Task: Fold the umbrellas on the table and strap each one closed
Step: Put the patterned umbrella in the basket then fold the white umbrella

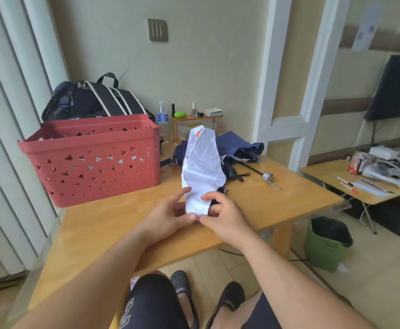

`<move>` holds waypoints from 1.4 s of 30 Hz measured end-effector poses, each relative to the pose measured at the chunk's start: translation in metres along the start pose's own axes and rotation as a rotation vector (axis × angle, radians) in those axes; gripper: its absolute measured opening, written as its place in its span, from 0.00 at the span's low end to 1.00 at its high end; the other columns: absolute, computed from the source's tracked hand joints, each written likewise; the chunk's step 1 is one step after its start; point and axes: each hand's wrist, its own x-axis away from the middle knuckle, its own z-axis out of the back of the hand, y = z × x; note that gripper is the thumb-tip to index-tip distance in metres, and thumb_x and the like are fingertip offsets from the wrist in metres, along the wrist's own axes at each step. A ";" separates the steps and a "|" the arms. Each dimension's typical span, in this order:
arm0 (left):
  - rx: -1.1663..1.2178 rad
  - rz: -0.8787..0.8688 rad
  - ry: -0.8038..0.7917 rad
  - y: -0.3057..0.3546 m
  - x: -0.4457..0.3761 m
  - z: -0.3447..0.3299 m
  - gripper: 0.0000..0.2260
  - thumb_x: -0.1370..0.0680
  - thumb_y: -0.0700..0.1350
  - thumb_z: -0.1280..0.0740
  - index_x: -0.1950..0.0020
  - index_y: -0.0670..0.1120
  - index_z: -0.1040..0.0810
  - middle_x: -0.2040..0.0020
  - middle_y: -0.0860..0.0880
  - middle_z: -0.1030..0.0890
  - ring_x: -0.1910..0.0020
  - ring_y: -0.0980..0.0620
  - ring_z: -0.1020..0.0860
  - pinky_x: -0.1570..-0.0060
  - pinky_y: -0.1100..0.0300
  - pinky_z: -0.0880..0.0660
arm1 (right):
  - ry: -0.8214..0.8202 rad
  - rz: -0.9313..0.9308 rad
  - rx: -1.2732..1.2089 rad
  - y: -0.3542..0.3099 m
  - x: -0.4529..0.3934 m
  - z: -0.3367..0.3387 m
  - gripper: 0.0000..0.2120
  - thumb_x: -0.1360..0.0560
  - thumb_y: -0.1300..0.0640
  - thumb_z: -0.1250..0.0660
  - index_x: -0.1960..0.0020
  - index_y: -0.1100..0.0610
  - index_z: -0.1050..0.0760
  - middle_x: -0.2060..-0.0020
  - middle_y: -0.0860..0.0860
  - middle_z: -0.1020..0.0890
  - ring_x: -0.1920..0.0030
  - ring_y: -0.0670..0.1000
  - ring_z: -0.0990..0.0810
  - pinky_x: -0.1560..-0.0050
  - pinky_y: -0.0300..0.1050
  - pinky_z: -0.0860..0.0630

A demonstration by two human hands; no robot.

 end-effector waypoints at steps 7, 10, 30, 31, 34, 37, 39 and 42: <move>-0.173 -0.088 0.123 -0.002 0.003 -0.006 0.35 0.33 0.52 0.16 0.35 0.72 0.29 0.57 0.59 0.16 0.55 0.56 0.18 0.45 0.52 0.21 | -0.063 -0.032 -0.044 0.002 0.000 0.003 0.16 0.29 0.58 0.25 0.45 0.43 0.20 0.59 0.47 0.17 0.69 0.43 0.26 0.64 0.39 0.28; -0.191 -0.105 0.112 -0.001 0.003 -0.007 0.34 0.32 0.50 0.16 0.35 0.71 0.29 0.58 0.59 0.16 0.56 0.57 0.18 0.45 0.54 0.21 | -0.115 -0.042 -0.033 0.002 -0.002 0.003 0.17 0.32 0.53 0.23 0.45 0.41 0.18 0.58 0.50 0.16 0.66 0.46 0.25 0.63 0.42 0.26; -0.283 -0.134 0.130 0.001 0.011 -0.008 0.08 0.23 0.52 0.24 0.49 0.66 0.17 0.58 0.59 0.16 0.56 0.59 0.19 0.56 0.66 0.26 | 0.208 0.359 0.529 0.024 0.018 -0.008 0.14 0.27 0.50 0.26 0.42 0.43 0.19 0.58 0.39 0.28 0.52 0.45 0.27 0.53 0.40 0.27; -0.281 -0.133 0.134 0.002 0.012 -0.008 0.07 0.23 0.52 0.25 0.50 0.66 0.16 0.58 0.61 0.16 0.56 0.59 0.19 0.56 0.67 0.27 | 0.223 0.372 0.520 0.025 0.018 -0.009 0.14 0.27 0.50 0.25 0.42 0.42 0.19 0.56 0.39 0.28 0.51 0.45 0.26 0.53 0.41 0.26; -0.349 -0.206 0.157 0.001 0.014 -0.008 0.14 0.27 0.50 0.23 0.48 0.67 0.18 0.55 0.65 0.19 0.53 0.63 0.22 0.55 0.72 0.30 | 0.230 0.367 0.491 0.026 0.017 -0.011 0.10 0.26 0.50 0.25 0.45 0.42 0.19 0.54 0.40 0.27 0.49 0.46 0.25 0.51 0.44 0.24; -0.448 -0.318 0.206 -0.002 0.014 -0.012 0.15 0.30 0.54 0.21 0.45 0.63 0.18 0.50 0.60 0.27 0.51 0.60 0.25 0.53 0.67 0.28 | 0.245 0.383 0.473 0.030 0.015 -0.011 0.04 0.27 0.51 0.23 0.54 0.45 0.16 0.55 0.40 0.28 0.49 0.45 0.26 0.49 0.41 0.25; -0.531 -0.395 0.281 -0.001 0.014 -0.016 0.10 0.30 0.53 0.22 0.50 0.59 0.16 0.51 0.57 0.27 0.53 0.54 0.26 0.54 0.59 0.25 | 0.236 0.401 0.477 0.032 0.015 -0.011 0.03 0.29 0.50 0.23 0.57 0.46 0.17 0.52 0.39 0.29 0.46 0.45 0.27 0.45 0.35 0.29; -0.657 -0.537 0.330 0.003 0.016 -0.021 0.03 0.30 0.48 0.25 0.57 0.55 0.14 0.53 0.56 0.23 0.53 0.50 0.24 0.53 0.54 0.23 | 0.201 0.431 0.522 0.032 0.015 -0.009 0.07 0.29 0.46 0.27 0.52 0.45 0.17 0.43 0.39 0.29 0.39 0.45 0.32 0.38 0.32 0.34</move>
